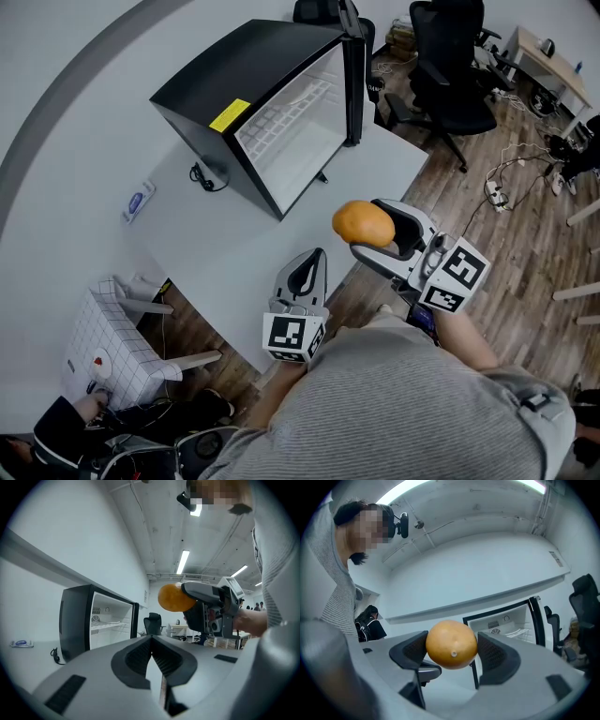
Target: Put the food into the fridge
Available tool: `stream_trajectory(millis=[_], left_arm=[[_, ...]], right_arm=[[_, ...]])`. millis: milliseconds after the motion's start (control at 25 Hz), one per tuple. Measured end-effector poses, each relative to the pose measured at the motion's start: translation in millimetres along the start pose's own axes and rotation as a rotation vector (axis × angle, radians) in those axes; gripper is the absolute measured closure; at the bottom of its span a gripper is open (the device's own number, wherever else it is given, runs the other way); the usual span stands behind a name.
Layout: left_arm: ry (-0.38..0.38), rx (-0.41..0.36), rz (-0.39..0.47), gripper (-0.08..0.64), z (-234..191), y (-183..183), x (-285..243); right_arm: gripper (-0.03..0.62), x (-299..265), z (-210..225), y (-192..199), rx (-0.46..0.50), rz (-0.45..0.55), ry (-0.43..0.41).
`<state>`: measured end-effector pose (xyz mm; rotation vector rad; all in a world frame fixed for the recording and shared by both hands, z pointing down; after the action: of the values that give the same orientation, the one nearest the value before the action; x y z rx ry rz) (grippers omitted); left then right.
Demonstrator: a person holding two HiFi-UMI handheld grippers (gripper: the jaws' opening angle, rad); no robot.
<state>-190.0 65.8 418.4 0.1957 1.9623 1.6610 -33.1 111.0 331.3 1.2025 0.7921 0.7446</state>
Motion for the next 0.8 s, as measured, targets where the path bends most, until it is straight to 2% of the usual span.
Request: stream_trajectory(millis=[560,800], left_arm=[[0.019,0.008,-0.007,0.549,-7,6,0],[0.019,0.015,-0.019,0.549,-10,7,-11]], right_arm=[[0.255,-8,-1,3,-0.026,-0.004,0.025],[0.255,-13,14,-2,-0.028,0.009,0.020]])
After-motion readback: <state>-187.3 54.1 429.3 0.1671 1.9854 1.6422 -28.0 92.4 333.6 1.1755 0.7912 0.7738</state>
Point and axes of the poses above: the fingertips, and each gripper's own axes: x backward along the fingers, z to its right, y out of its underside, the point moved 6 cm from there along x, backward along the fingers, and after that the axes turned 14 degrees about -z, right-handed, at the moved point
